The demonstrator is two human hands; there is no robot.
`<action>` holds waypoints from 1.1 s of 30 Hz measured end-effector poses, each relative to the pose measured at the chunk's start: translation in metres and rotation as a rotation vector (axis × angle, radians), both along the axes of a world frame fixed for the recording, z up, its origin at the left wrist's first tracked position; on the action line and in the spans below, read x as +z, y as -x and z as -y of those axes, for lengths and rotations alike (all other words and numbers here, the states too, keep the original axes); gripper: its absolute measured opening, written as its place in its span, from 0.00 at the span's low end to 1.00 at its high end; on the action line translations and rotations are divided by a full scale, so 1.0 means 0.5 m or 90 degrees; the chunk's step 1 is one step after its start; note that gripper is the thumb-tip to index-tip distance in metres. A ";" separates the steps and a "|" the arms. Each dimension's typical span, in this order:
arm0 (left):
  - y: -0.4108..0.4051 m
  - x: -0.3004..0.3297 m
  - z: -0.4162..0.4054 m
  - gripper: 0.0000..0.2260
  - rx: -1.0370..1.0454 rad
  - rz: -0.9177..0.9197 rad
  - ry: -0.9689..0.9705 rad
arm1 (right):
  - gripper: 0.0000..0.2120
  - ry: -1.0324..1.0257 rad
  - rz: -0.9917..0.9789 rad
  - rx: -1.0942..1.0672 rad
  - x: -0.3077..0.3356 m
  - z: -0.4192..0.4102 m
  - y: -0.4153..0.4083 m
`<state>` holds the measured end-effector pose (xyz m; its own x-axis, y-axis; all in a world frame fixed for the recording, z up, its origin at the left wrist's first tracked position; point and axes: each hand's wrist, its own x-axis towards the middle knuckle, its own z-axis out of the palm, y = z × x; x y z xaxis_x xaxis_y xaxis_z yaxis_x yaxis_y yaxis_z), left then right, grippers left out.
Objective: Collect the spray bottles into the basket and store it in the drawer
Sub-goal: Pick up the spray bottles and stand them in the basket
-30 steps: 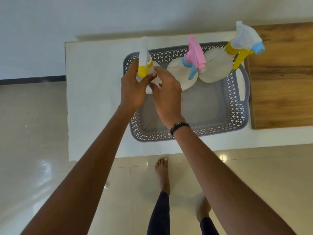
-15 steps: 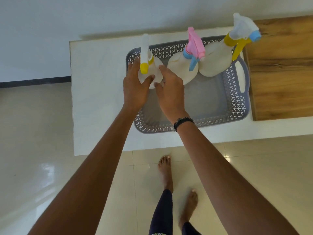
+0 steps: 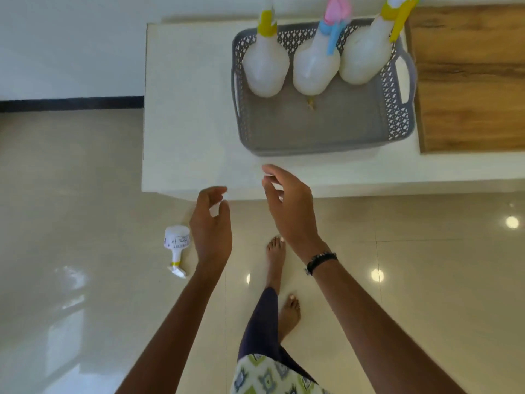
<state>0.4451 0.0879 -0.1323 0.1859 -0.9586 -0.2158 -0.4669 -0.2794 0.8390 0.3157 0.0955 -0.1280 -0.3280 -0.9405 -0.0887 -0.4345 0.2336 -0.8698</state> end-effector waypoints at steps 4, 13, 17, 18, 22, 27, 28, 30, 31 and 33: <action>-0.091 -0.058 -0.105 0.08 0.022 0.012 -0.064 | 0.15 -0.093 -0.001 0.051 -0.059 -0.106 -0.058; -0.346 -0.235 -0.271 0.10 0.094 0.014 -0.427 | 0.16 -0.373 -0.129 0.311 -0.244 -0.287 -0.228; -0.441 -0.316 -0.293 0.10 0.158 -0.006 -0.450 | 0.19 -0.384 -0.217 0.421 -0.325 -0.286 -0.309; -0.461 -0.341 -0.295 0.10 0.171 -0.014 -0.445 | 0.20 -0.372 -0.236 0.441 -0.354 -0.277 -0.333; -0.528 -0.459 -0.298 0.07 0.237 -0.078 -0.454 | 0.27 -0.288 -0.299 0.501 -0.491 -0.227 -0.435; -0.561 -0.621 -0.294 0.13 0.397 -0.224 -0.493 | 0.33 -0.198 -0.316 0.526 -0.652 -0.133 -0.539; -0.562 -0.648 -0.290 0.14 0.425 -0.256 -0.492 | 0.34 -0.184 -0.314 0.518 -0.677 -0.110 -0.554; -0.561 -0.700 -0.281 0.14 0.466 -0.304 -0.495 | 0.36 -0.161 -0.312 0.500 -0.719 -0.063 -0.575; -0.560 -0.725 -0.276 0.15 0.480 -0.315 -0.499 | 0.37 -0.152 -0.307 0.494 -0.736 -0.043 -0.583; -0.561 -0.770 -0.266 0.17 0.506 -0.336 -0.505 | 0.40 -0.151 -0.292 0.498 -0.768 -0.009 -0.594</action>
<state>0.7256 0.2207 -0.5174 0.3699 -0.1905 -0.9093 0.4080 -0.8460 0.3432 0.6125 0.1000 -0.5119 0.3401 -0.8824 -0.3252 -0.8317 -0.1208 -0.5420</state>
